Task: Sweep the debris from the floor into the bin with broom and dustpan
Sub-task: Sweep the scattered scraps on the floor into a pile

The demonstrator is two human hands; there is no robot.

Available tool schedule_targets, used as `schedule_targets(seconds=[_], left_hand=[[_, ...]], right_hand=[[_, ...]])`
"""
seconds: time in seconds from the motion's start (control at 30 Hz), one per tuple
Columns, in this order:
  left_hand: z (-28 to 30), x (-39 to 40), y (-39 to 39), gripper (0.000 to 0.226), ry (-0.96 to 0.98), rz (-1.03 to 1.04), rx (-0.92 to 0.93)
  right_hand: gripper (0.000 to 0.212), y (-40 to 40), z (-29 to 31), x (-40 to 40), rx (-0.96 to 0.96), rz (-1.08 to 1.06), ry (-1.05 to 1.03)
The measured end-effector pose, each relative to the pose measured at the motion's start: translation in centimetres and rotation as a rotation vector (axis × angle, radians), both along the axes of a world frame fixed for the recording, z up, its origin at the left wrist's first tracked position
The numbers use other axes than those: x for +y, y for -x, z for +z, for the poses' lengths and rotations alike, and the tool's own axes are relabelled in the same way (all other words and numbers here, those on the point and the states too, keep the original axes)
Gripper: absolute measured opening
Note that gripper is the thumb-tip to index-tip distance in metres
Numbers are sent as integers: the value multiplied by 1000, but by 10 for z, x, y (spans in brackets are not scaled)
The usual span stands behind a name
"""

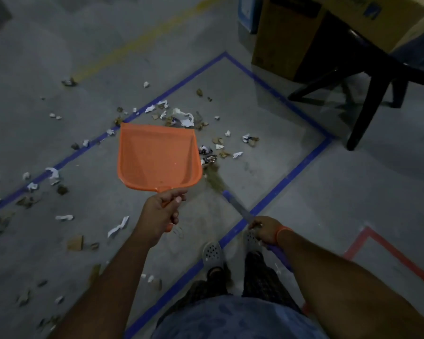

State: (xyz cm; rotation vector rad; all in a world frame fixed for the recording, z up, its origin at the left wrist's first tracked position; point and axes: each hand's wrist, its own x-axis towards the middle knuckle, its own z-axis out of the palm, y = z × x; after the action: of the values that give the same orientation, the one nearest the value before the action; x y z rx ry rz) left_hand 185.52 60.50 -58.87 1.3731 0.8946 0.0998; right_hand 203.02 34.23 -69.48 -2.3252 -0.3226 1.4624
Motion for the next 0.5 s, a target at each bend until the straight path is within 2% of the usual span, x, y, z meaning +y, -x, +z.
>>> schedule_targets(seconds=[0.17, 0.5], left_hand=[[-3, -7, -30, 27, 8, 44, 47], [-1, -32, -108, 27, 9, 120, 44]], right_hand=[[27, -33, 0, -16, -20, 65, -111], [29, -171, -2, -48, -182, -177, -35]])
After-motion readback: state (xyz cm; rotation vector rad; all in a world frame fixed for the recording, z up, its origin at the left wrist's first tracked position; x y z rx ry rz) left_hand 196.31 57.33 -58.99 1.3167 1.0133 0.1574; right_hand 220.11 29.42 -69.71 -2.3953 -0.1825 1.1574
